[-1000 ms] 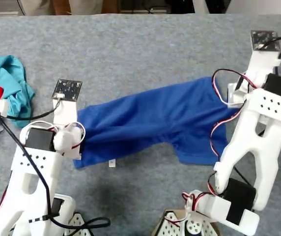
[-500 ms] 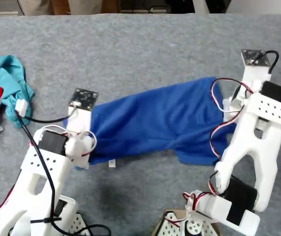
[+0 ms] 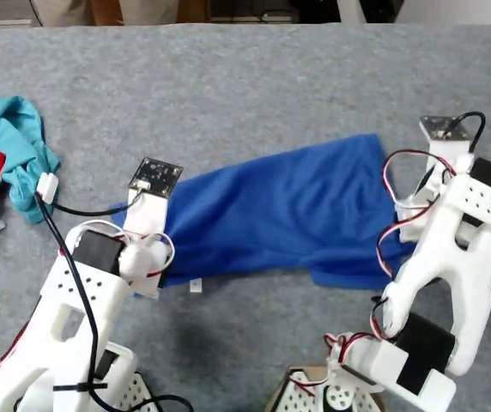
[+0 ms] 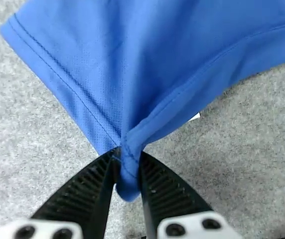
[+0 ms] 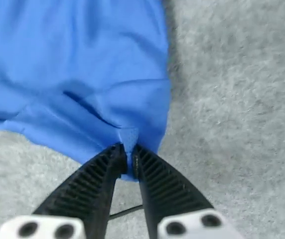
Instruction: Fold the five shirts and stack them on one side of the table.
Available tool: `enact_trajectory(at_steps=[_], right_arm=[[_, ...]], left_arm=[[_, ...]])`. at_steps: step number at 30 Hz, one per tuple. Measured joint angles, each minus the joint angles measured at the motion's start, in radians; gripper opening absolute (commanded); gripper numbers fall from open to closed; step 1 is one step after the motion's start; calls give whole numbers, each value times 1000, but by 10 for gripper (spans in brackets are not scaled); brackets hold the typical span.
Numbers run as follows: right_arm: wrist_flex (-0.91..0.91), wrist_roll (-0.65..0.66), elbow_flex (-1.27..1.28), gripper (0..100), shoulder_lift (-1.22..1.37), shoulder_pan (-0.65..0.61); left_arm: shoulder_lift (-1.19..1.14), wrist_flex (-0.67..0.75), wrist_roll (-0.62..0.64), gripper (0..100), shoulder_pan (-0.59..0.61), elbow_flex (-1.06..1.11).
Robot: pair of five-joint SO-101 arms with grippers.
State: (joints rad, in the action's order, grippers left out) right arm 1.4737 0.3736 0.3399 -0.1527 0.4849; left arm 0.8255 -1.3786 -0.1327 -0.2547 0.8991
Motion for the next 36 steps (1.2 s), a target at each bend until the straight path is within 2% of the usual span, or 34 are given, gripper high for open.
enact_trajectory(at_steps=[6, 8, 14, 19, 24, 29, 33, 36], right_arm=[[15, 64, 8, 9, 0, 8], [15, 94, 8, 38, 0, 18], [77, 167, 8, 238, 0, 18], [109, 242, 8, 216, -26, 18], [75, 247, 8, 158, -118, 3], [-83, 245, 8, 103, -127, -81], [-173, 147, 2, 91, -123, -170], [-199, 44, -60, 91, -83, -207]], left_arm=[[0, 0, -2, 22, 0, 0], [0, 0, -17, 29, 0, 0], [0, 0, -55, 191, 0, 0], [0, 0, -55, 278, 29, 0], [0, 0, -55, 274, 72, -74], [0, 117, -49, 145, 133, -187], [-23, 258, 5, 118, 144, -192], [-110, 296, 9, 118, 144, -192]])
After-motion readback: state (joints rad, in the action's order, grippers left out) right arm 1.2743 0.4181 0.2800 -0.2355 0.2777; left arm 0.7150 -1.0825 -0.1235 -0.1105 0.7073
